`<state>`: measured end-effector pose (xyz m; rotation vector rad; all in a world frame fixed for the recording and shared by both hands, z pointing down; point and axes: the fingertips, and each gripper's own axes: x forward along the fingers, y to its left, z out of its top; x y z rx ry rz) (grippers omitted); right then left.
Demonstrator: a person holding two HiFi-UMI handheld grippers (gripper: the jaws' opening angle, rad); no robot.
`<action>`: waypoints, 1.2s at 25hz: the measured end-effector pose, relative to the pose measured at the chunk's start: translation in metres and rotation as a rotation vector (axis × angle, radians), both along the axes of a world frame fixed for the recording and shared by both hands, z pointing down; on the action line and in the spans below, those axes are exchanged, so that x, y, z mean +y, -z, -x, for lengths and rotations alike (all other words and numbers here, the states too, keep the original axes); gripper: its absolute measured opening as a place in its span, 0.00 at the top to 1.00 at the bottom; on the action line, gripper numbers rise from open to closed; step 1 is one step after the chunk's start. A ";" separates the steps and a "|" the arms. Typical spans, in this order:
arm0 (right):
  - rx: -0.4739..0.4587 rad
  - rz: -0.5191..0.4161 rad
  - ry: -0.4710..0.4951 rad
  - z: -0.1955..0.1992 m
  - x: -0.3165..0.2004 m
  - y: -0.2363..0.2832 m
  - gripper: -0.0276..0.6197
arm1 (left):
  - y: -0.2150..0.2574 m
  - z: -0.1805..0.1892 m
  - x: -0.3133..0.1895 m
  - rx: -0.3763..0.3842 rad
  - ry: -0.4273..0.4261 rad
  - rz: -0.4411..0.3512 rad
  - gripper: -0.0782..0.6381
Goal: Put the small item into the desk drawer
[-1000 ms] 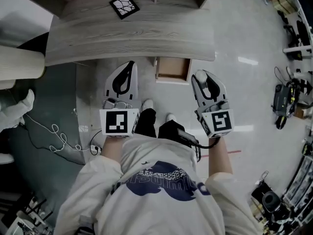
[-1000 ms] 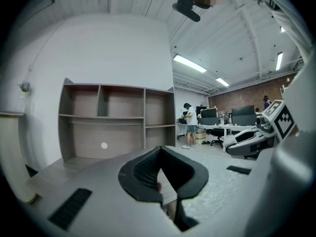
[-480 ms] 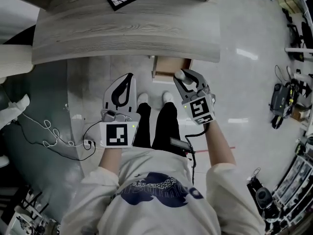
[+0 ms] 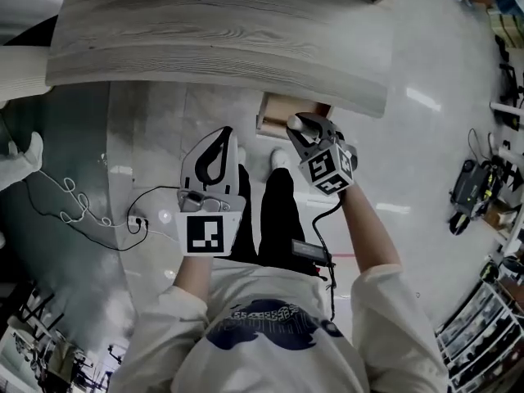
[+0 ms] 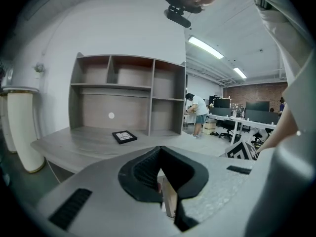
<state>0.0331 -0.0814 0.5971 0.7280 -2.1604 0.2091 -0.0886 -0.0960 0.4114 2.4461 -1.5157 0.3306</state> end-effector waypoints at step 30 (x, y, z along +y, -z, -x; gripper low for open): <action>0.271 0.245 0.287 0.008 0.001 -0.146 0.76 | -0.076 -0.014 -0.034 0.024 0.065 0.085 0.88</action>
